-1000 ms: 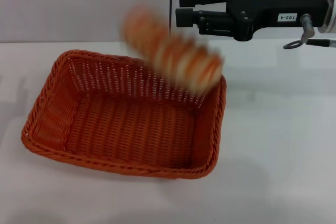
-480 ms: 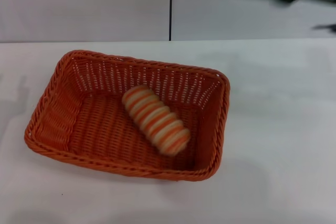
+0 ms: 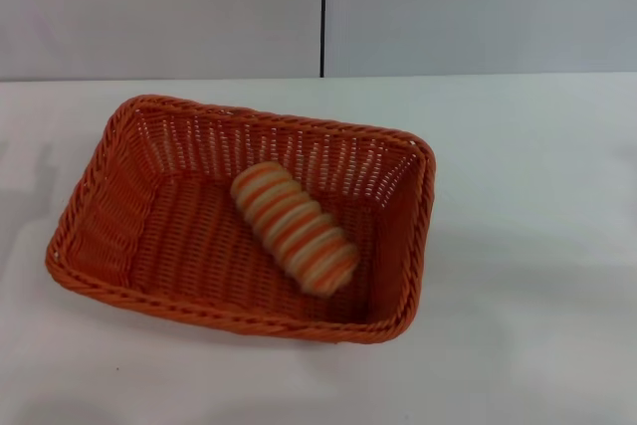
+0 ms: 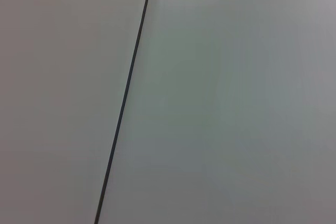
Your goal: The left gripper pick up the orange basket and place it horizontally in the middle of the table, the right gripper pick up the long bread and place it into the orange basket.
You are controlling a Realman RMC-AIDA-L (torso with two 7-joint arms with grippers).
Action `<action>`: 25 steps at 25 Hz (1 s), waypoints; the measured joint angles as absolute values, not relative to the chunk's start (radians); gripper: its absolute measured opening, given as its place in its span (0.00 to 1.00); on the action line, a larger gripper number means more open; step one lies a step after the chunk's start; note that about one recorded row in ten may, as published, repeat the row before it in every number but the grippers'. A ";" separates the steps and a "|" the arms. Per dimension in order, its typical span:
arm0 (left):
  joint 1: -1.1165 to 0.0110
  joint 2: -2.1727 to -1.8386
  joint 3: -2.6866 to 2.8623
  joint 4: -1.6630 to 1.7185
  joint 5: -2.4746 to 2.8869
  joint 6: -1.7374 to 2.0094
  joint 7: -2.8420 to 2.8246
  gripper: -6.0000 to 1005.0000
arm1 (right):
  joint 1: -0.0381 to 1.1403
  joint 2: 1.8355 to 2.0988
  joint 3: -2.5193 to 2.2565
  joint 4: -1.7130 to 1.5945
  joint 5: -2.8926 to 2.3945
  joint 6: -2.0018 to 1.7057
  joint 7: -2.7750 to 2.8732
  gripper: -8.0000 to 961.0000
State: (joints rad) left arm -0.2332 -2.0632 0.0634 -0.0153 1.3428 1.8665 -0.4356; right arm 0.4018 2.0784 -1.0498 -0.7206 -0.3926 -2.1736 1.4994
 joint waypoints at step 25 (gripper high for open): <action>-0.228 -2.067 0.068 -0.068 1.345 1.842 -0.568 0.53 | 0.287 2.020 -0.836 -0.524 -0.271 -2.188 1.448 0.62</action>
State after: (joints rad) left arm -0.2280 -2.0671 0.0681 -0.0682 1.3447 1.8425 -0.5682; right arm 0.2868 2.0203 -0.8356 -0.5241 -0.2712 -2.1879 1.4479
